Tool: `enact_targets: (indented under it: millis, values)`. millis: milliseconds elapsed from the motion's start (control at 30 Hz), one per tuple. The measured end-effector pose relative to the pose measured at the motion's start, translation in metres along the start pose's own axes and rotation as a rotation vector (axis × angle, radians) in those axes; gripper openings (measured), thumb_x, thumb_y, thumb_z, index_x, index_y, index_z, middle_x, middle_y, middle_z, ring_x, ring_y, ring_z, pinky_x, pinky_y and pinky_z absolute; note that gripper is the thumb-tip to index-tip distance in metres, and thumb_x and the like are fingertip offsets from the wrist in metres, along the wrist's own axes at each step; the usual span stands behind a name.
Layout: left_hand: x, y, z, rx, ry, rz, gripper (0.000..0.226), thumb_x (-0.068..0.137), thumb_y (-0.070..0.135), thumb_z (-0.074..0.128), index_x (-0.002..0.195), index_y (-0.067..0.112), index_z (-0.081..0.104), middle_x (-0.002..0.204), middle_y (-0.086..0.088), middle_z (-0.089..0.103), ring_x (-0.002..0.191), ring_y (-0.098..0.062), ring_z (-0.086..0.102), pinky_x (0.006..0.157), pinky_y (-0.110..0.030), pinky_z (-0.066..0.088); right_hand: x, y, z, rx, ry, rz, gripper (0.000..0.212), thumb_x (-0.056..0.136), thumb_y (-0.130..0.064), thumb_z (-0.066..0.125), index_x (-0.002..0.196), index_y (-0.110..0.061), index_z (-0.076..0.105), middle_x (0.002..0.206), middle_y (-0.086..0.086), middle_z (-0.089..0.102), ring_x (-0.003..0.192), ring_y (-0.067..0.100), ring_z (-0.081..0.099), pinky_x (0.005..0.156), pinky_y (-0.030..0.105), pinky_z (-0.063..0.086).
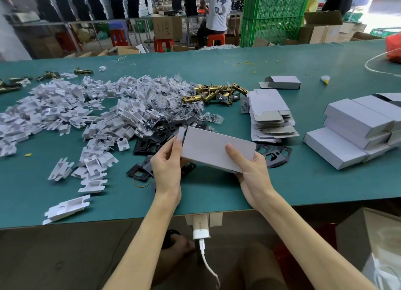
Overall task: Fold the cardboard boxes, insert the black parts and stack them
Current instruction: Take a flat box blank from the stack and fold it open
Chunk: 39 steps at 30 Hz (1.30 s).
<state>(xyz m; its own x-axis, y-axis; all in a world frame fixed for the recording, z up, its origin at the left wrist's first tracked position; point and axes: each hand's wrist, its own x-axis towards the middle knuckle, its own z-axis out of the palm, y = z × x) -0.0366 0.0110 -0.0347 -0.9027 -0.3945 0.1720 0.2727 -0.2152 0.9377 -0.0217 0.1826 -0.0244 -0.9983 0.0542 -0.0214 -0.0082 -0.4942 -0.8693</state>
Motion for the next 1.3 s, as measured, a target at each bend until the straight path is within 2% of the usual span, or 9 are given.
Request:
enact_targets:
  millis: [167,267,367,667,867,1000,1100,1233,1300]
  values:
    - [0.0007,0.0000,0.0001,-0.033,0.047,-0.073,0.033,0.102,0.023,0.065,0.087,0.046,0.083,0.099,0.013,0.080,0.091,-0.004,0.072,0.071,-0.023,0.059,-0.0012,-0.0013,-0.0005,0.026,-0.032,0.027,0.031,0.081,-0.018,0.075,0.108,-0.005,0.070,0.108,0.010,0.077,0.096,0.017,0.074,0.077,0.024,0.058]
    - [0.0013,-0.0011,-0.0004,-0.013,0.040,-0.067,0.031,0.103,0.021,0.065,0.089,0.042,0.083,0.102,0.011,0.080,0.094,-0.006,0.071,0.083,-0.033,0.061,-0.0010,-0.0016,-0.0009,0.005,-0.053,0.040,0.031,0.081,-0.018,0.075,0.109,-0.003,0.071,0.109,0.011,0.077,0.095,0.018,0.074,0.077,0.024,0.058]
    - [0.0009,-0.0027,-0.0023,0.001,0.055,-0.034,0.026,0.103,0.019,0.064,0.094,0.036,0.082,0.104,0.011,0.080,0.096,-0.003,0.071,0.095,-0.037,0.058,-0.0004,-0.0010,-0.0010,-0.033,-0.066,0.046,0.035,0.081,-0.019,0.076,0.111,-0.001,0.071,0.110,0.014,0.076,0.096,0.021,0.073,0.082,0.028,0.060]
    - [0.0018,-0.0038,-0.0036,-0.005,0.033,-0.048,0.023,0.101,0.021,0.066,0.095,0.037,0.082,0.107,0.010,0.080,0.096,-0.001,0.071,0.088,-0.031,0.057,0.0002,0.0001,-0.0017,-0.023,-0.047,0.041,0.035,0.078,-0.021,0.079,0.107,-0.004,0.071,0.109,0.014,0.076,0.098,0.023,0.072,0.078,0.026,0.059]
    - [-0.0012,-0.0045,-0.0032,0.120,-0.117,0.041,0.025,0.109,0.028,0.052,0.116,0.036,0.075,0.110,0.016,0.077,0.099,0.003,0.068,0.081,-0.016,0.053,0.0002,0.0007,-0.0012,0.012,-0.026,0.033,0.034,0.083,-0.018,0.077,0.113,-0.002,0.069,0.112,0.013,0.076,0.101,0.022,0.073,0.079,0.027,0.059]
    - [-0.0002,-0.0073,-0.0039,0.189,-0.192,0.071,0.037,0.109,0.022,0.053,0.145,0.019,0.061,0.133,0.017,0.069,0.124,0.001,0.062,0.102,-0.018,0.050,0.0006,0.0004,-0.0010,0.043,-0.006,0.034,0.036,0.085,-0.016,0.076,0.116,0.000,0.067,0.112,0.013,0.076,0.098,0.019,0.074,0.075,0.023,0.058]
    - [-0.0001,-0.0075,-0.0034,0.196,-0.223,0.067,0.040,0.108,0.017,0.054,0.148,0.020,0.057,0.135,0.021,0.067,0.125,0.002,0.061,0.102,-0.017,0.049,0.0014,0.0005,-0.0017,0.034,0.006,0.032,0.041,0.084,-0.018,0.076,0.119,0.002,0.066,0.113,0.013,0.075,0.101,0.021,0.073,0.076,0.024,0.058]
    - [-0.0013,-0.0072,-0.0029,0.190,-0.238,0.064,0.042,0.106,0.017,0.057,0.148,0.021,0.056,0.131,0.024,0.068,0.119,0.004,0.063,0.093,-0.013,0.050,0.0016,0.0014,-0.0012,0.005,-0.015,0.012,0.034,0.086,-0.018,0.075,0.116,-0.001,0.069,0.113,0.012,0.075,0.102,0.021,0.073,0.078,0.025,0.058]
    - [-0.0014,-0.0065,-0.0034,0.184,-0.253,0.053,0.045,0.106,0.019,0.058,0.150,0.026,0.053,0.132,0.027,0.067,0.119,0.003,0.063,0.095,-0.015,0.051,0.0007,0.0018,-0.0006,-0.002,-0.033,0.000,0.031,0.086,-0.018,0.075,0.113,-0.004,0.070,0.112,0.012,0.076,0.101,0.020,0.073,0.078,0.024,0.058]
